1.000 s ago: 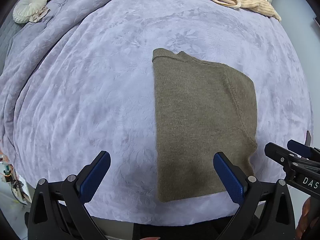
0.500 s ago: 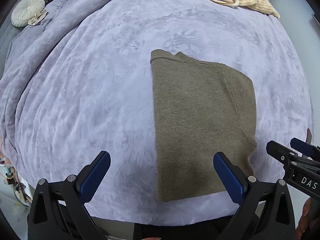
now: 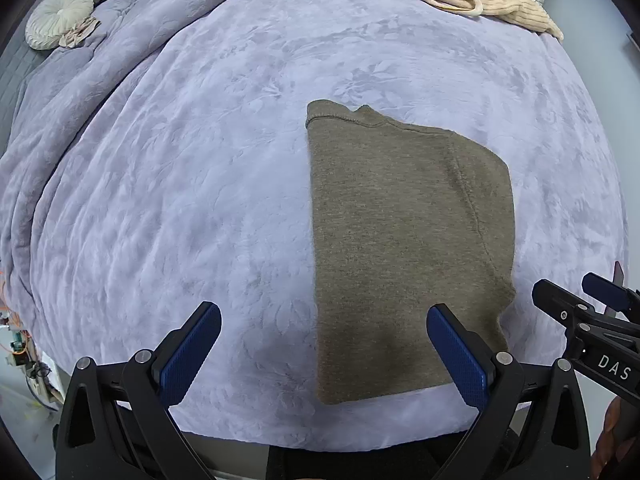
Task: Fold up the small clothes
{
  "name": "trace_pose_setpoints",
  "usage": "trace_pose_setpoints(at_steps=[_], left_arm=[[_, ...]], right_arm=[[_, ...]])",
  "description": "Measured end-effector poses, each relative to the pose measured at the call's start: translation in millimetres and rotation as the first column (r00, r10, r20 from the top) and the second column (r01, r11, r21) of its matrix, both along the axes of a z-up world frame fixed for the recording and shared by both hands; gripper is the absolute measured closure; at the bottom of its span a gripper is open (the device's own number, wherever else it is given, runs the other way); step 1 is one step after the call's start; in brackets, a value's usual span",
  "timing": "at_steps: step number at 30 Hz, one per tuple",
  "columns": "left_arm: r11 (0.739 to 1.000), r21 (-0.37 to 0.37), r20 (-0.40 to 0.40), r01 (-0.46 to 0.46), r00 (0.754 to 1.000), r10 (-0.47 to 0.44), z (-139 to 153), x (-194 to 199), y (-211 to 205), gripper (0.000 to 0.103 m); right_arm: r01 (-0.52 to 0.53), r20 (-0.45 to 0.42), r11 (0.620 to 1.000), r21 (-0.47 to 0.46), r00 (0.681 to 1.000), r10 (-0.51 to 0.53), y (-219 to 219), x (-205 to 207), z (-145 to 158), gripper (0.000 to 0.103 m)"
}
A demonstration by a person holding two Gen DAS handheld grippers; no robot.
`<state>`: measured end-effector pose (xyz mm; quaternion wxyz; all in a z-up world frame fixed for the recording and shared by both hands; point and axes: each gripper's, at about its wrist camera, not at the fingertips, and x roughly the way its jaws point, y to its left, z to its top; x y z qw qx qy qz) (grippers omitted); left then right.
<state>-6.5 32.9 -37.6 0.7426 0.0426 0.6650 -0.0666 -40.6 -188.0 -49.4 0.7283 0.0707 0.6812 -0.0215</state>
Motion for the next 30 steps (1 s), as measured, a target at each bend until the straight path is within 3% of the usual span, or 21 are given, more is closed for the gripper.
trace_pose_setpoints(at_steps=[30], left_arm=[[1.000,0.025,0.000,-0.010,1.000,0.010,-4.6,2.8,1.8,0.000]], right_arm=[[-0.010,-0.008,1.000,-0.003,1.000,0.010,3.9,1.5,-4.4,0.018]])
